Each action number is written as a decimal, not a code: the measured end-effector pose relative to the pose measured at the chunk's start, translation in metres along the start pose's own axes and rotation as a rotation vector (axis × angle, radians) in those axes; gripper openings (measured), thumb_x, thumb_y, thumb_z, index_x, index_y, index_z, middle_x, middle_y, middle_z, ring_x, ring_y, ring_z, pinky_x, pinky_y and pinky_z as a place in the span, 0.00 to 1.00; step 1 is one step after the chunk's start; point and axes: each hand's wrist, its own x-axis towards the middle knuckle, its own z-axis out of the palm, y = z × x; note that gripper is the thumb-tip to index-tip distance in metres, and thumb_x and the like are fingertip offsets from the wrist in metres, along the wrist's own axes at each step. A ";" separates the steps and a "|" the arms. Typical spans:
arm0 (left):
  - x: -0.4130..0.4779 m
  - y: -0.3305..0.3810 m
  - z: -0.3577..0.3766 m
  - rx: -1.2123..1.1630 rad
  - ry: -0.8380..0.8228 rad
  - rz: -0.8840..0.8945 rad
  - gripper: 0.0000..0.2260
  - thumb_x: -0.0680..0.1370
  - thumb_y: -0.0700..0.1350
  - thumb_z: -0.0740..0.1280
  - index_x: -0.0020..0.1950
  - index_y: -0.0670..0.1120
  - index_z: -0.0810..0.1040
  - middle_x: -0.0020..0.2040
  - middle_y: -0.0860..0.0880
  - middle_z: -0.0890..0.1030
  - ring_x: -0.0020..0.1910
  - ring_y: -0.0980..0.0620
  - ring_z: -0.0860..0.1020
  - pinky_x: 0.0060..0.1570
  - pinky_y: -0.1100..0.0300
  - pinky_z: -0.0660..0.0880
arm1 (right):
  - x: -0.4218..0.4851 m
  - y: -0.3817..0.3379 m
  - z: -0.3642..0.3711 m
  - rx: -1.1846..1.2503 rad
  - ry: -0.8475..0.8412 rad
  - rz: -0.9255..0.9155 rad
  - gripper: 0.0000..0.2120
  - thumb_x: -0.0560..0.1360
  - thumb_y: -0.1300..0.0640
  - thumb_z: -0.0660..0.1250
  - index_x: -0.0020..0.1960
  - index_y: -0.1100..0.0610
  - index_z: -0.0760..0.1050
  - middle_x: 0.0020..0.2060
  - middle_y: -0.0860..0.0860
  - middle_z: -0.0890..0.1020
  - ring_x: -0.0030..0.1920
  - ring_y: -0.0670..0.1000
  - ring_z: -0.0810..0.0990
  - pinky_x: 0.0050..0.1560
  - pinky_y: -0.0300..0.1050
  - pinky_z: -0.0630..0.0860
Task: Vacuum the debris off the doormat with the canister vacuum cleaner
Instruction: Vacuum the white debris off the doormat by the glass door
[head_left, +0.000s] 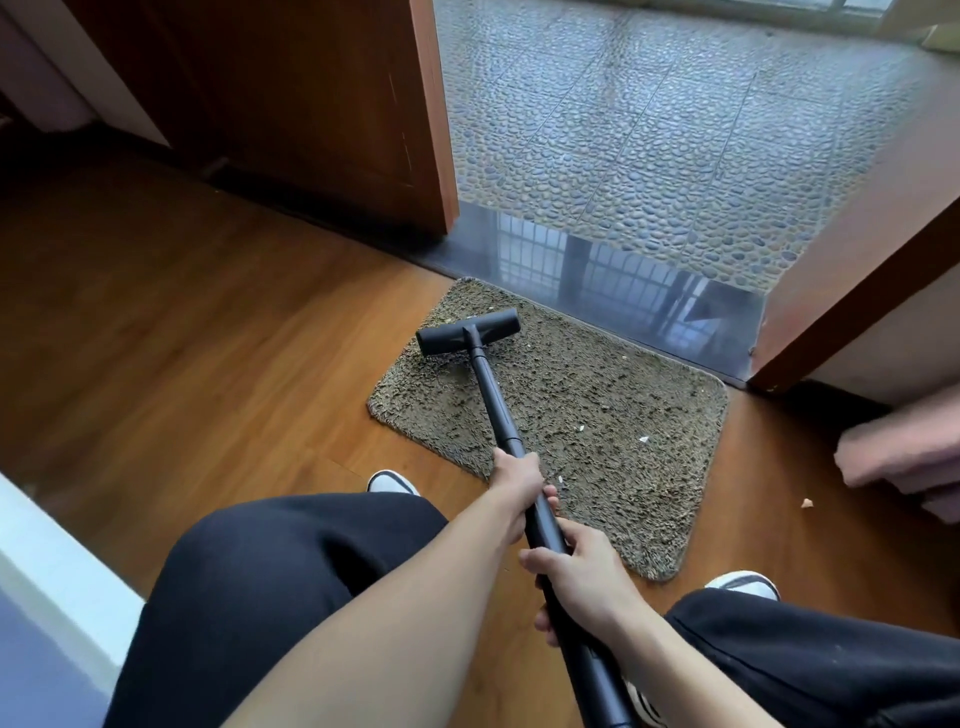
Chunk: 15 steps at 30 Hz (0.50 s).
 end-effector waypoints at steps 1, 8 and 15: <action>0.007 0.006 0.000 -0.004 0.002 0.001 0.15 0.84 0.41 0.56 0.70 0.43 0.59 0.36 0.45 0.68 0.25 0.53 0.69 0.21 0.64 0.70 | 0.008 -0.005 0.001 0.010 -0.005 0.002 0.03 0.77 0.63 0.67 0.49 0.56 0.75 0.34 0.57 0.75 0.21 0.54 0.77 0.23 0.42 0.74; 0.044 0.039 -0.004 -0.011 0.009 -0.002 0.07 0.84 0.42 0.56 0.61 0.44 0.61 0.35 0.45 0.68 0.27 0.52 0.69 0.21 0.64 0.70 | 0.054 -0.033 0.005 0.047 -0.025 0.006 0.03 0.77 0.64 0.67 0.50 0.59 0.75 0.36 0.58 0.73 0.20 0.53 0.76 0.21 0.41 0.72; 0.066 0.056 -0.006 0.036 -0.008 -0.014 0.11 0.84 0.42 0.56 0.66 0.43 0.60 0.34 0.44 0.70 0.27 0.51 0.70 0.22 0.64 0.72 | 0.073 -0.048 0.008 0.060 -0.040 0.014 0.05 0.78 0.64 0.67 0.53 0.61 0.75 0.37 0.58 0.73 0.20 0.52 0.76 0.21 0.40 0.72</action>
